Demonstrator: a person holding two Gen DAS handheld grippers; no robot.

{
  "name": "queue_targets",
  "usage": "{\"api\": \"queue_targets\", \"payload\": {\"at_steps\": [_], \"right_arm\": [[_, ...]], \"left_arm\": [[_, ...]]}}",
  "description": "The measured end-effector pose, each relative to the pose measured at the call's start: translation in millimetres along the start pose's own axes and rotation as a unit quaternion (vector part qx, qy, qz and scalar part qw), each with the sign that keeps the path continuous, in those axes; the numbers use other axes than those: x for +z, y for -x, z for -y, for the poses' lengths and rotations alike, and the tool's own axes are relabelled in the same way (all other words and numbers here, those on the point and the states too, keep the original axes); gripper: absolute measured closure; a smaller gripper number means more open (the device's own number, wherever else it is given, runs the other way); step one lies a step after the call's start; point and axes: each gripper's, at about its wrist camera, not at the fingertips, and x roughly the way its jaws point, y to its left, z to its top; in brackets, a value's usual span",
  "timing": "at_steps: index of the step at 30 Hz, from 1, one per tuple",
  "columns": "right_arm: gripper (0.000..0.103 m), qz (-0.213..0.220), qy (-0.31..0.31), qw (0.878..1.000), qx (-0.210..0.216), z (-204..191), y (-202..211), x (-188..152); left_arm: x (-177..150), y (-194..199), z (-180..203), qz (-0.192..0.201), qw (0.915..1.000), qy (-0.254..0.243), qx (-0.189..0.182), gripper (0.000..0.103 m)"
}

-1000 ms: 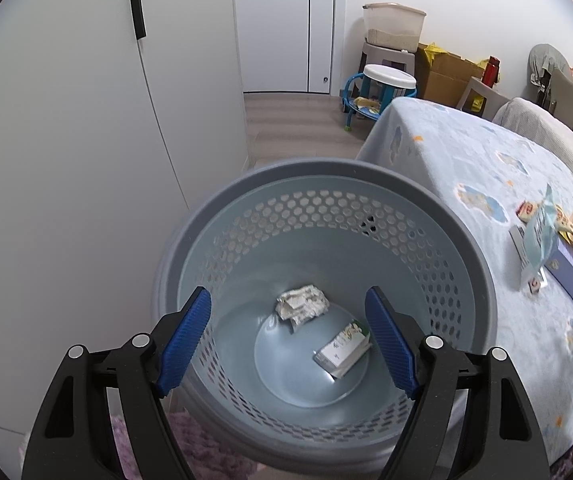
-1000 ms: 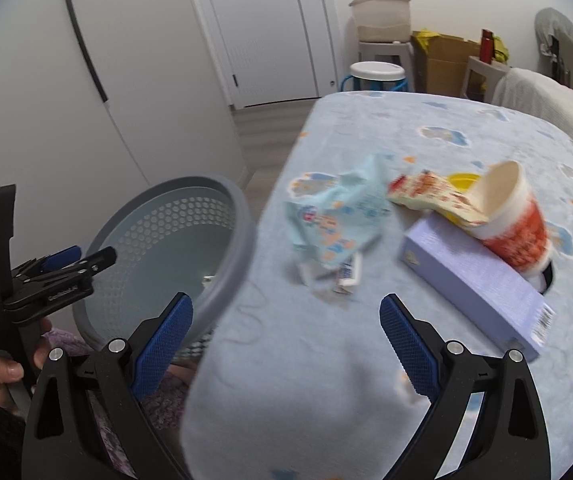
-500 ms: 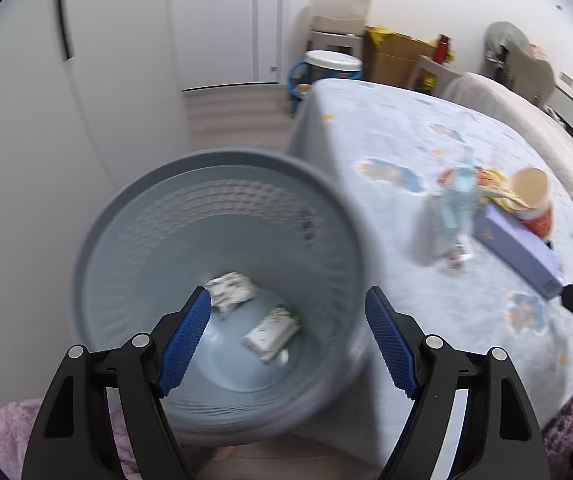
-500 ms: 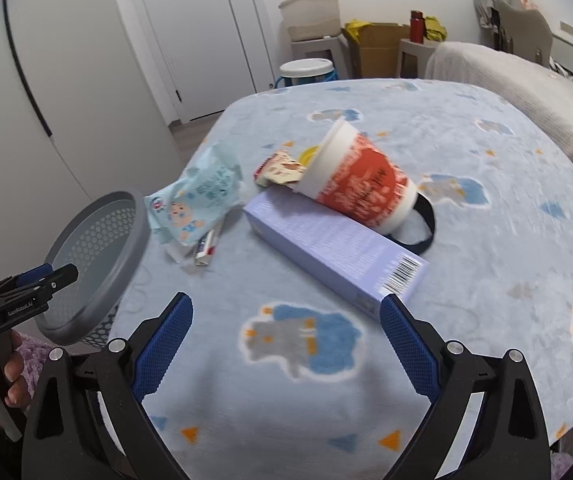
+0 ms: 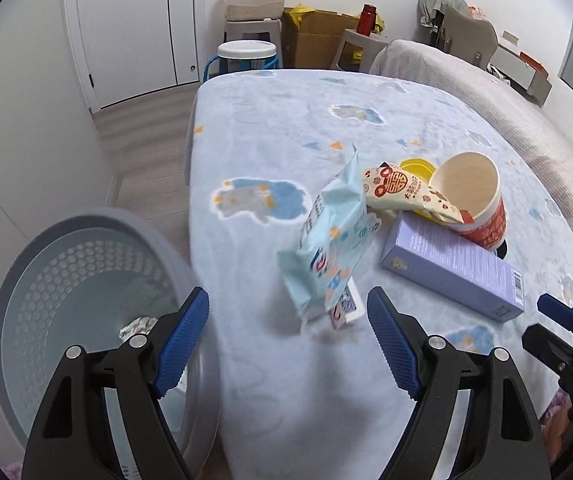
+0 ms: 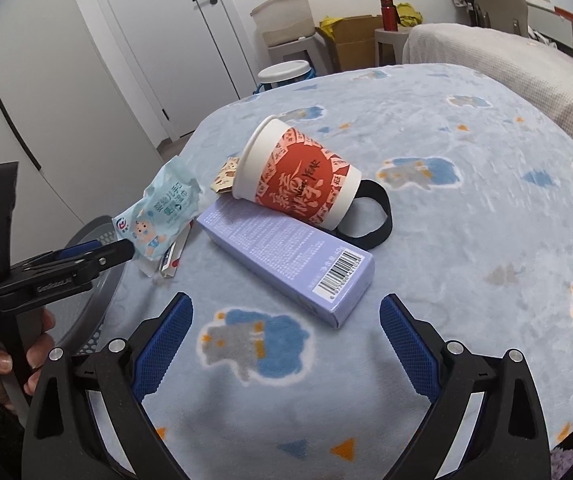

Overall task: Collect trash
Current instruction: 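Move the left tool back to the table and grasp the blue wet-wipe packet, then grasp the lavender box with the right tool while the left tool holds the wipe packet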

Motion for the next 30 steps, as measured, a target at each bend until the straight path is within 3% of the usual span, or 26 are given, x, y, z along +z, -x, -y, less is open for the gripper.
{"api": "queue_targets", "payload": {"at_steps": [13,15,20,30], "right_arm": [[0.010,-0.008,-0.020,1.000,0.019,14.4,-2.9,0.0],[0.010,-0.008,-0.023,1.000,0.019,16.4,-2.6,-0.4],[0.010,-0.011,-0.029,0.999,0.020,21.1,-3.6,-0.9],[0.010,-0.014,-0.025,0.999,0.015,21.9,-6.8,-1.8]], "left_arm": [[28.5,-44.8,20.5,-0.012,0.9994,-0.020,-0.025,0.026],[29.7,-47.2,22.7,-0.012,0.9993,-0.022,-0.029,0.030],[29.3,-48.1,28.9,-0.015,0.9987,-0.031,-0.037,0.056],[18.2,-18.5,26.8,0.015,0.9995,-0.021,-0.020,0.061]]}}
